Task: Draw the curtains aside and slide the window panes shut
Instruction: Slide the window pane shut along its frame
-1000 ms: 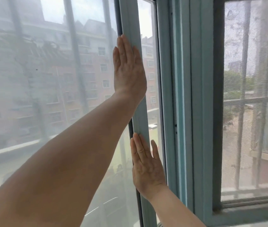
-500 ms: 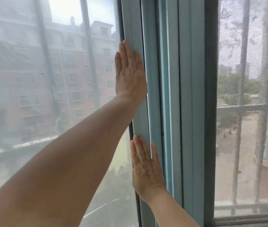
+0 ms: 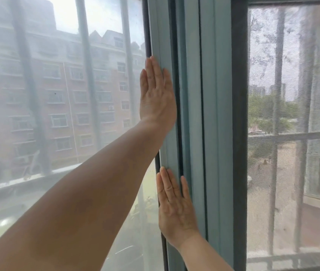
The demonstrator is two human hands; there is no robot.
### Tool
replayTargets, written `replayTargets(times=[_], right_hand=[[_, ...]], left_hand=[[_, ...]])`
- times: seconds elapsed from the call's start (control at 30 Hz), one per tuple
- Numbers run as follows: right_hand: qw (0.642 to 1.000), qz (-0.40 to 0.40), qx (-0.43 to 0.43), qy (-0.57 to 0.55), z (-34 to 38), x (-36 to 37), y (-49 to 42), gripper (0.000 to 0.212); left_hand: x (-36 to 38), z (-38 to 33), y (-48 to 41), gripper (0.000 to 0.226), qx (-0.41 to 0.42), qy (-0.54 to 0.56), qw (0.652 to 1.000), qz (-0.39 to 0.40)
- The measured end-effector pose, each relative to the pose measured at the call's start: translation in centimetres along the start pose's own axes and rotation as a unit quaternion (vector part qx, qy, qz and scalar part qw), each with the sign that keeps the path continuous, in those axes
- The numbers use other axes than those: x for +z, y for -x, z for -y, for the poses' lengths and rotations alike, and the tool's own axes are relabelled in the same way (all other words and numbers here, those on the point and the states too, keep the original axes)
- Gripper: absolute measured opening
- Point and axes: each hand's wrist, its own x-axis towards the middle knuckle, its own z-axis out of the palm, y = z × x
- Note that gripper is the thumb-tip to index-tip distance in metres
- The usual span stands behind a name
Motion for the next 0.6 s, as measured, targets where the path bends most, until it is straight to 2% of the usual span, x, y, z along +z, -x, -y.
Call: replayTargets(times=[0.6], right_hand=[[1.0, 0.005, 0.01, 0.02, -2.7, 0.4, -0.6, 0.07]], left_hand=[[1.3, -2.3, -1.2, 0.067, -0.014, -0.001, 1.0, 0.014]])
